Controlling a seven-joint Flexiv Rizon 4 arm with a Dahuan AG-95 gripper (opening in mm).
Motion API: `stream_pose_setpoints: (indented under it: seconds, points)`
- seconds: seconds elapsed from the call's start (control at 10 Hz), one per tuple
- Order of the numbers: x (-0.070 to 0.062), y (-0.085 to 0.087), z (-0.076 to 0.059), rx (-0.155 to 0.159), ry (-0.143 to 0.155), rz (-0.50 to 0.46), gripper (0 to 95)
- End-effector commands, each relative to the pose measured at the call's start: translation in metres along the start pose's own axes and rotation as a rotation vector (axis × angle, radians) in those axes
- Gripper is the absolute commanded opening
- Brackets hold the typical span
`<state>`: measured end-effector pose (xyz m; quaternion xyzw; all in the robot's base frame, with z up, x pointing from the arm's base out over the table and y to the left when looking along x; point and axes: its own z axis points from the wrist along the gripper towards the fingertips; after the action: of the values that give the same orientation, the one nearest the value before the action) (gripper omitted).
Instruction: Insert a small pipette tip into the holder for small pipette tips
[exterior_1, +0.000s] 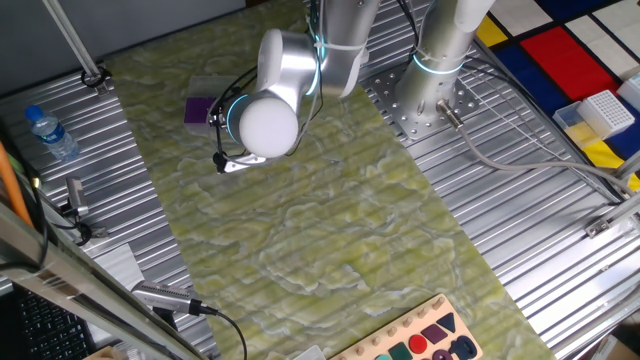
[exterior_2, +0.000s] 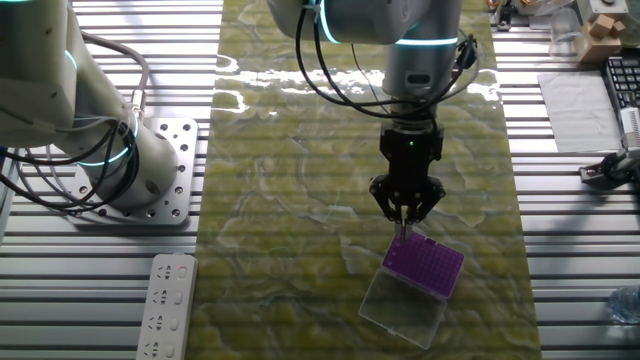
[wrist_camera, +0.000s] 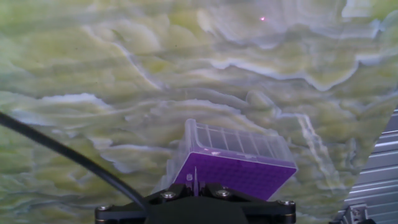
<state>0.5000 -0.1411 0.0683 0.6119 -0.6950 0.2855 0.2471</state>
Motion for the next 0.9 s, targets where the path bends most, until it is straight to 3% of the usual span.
stream_pose_setpoints:
  seconds: [0.1,0.9]
  points:
    - [-0.0001,0.0004,0.0005,0.003,-0.001,-0.002,0.0]
    - [-0.0022,0.0021,0.0028,0.013,0.002,0.005,0.0]
